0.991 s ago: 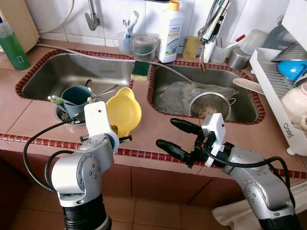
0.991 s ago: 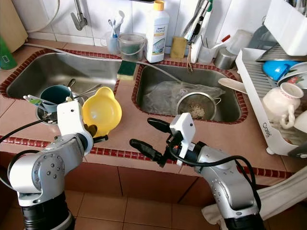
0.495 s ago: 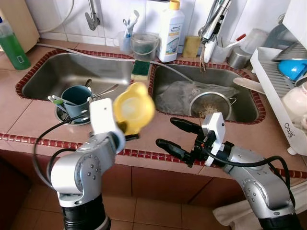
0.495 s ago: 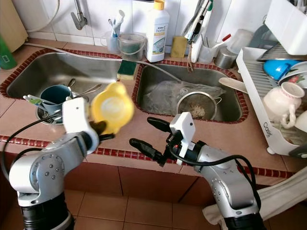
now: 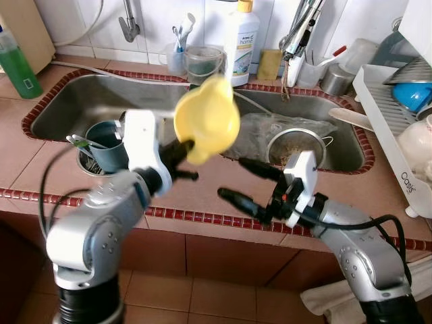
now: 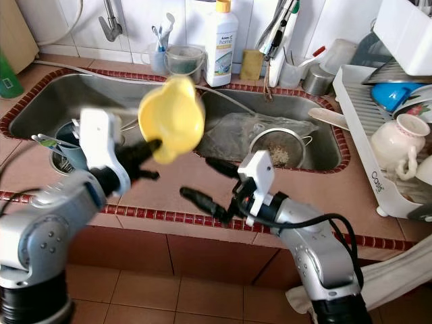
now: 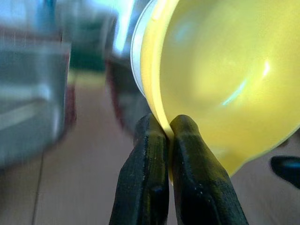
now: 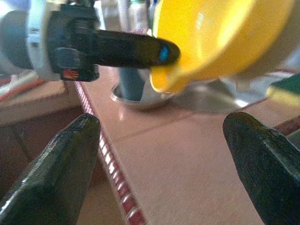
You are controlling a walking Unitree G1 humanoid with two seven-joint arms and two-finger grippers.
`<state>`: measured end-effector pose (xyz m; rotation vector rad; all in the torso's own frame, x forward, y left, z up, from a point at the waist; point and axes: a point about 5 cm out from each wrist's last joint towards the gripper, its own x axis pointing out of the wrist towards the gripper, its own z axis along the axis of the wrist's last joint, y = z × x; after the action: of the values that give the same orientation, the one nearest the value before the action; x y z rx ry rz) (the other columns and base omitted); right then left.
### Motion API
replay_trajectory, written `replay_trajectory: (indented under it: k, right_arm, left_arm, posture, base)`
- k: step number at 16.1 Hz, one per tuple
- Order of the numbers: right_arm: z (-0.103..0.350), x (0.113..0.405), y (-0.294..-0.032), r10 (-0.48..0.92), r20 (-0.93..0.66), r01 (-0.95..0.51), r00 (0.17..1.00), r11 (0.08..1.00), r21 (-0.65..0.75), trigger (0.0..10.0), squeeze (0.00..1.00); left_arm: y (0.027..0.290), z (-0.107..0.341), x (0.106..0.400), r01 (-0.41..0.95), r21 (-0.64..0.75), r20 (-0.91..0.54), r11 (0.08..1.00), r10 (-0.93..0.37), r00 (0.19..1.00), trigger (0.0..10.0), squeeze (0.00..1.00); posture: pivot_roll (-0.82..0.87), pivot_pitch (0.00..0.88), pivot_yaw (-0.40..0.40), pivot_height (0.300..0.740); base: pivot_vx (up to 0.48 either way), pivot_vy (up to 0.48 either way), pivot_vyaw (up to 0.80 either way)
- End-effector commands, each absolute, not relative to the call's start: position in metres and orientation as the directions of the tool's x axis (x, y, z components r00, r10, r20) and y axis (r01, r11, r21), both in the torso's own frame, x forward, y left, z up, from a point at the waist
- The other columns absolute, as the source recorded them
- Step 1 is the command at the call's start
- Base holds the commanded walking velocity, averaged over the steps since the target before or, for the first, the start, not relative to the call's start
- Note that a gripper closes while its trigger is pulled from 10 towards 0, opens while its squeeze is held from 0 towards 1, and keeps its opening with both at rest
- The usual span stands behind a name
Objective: Kitchen organization
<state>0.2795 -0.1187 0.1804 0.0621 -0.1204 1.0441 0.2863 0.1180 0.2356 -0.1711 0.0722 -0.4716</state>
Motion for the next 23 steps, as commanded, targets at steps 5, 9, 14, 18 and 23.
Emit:
replay_trajectory:
  k: [5, 9, 14, 18, 23]
  right_arm:
    - [0.211, 0.302, -0.129, 0.742, 0.321, -0.787, 0.589, 0.617, 0.016, 10.0, 0.00]
    - [0.234, 0.318, -0.143, 0.551, 0.472, -0.649, 0.688, 0.758, 0.062, 10.0, 0.00]
    - [0.235, 0.321, -0.155, 0.428, 0.503, -0.534, 0.750, 0.842, 0.079, 10.0, 0.00]
    - [0.233, 0.321, -0.155, 0.417, 0.498, -0.512, 0.760, 0.856, 0.065, 10.0, 0.00]
    - [0.231, 0.318, -0.159, 0.391, 0.469, -0.464, 0.792, 0.884, 0.047, 10.0, 0.00]
  left_arm:
    - [0.134, 0.272, 0.305, 0.494, -0.185, 0.206, 0.849, -0.458, 0.865, 10.0, 0.00]
    - [0.155, 0.276, 0.325, 0.328, -0.013, 0.280, 0.945, -0.311, 0.908, 10.0, 0.00]
    - [0.168, 0.270, 0.328, 0.222, 0.054, 0.340, 0.974, -0.227, 0.913, 10.0, 0.00]
    - [0.179, 0.270, 0.333, 0.186, 0.051, 0.335, 0.981, -0.193, 0.922, 10.0, 0.00]
    - [0.206, 0.263, 0.334, 0.139, 0.087, 0.302, 0.986, -0.159, 0.940, 10.0, 0.00]
  posture:
    - [-0.12, 0.025, -0.011, 0.740]
    - [-0.12, 0.000, -0.014, 0.740]
    - [-0.12, 0.000, -0.012, 0.740]
    - [-0.12, 0.000, -0.012, 0.740]
    - [-0.11, 0.000, -0.021, 0.740]
  base:
    - [0.000, 0.000, 0.00]
    - [0.000, 0.000, 0.00]
    - [0.000, 0.000, 0.00]
    - [0.000, 0.000, 0.00]
    - [0.000, 0.000, 0.00]
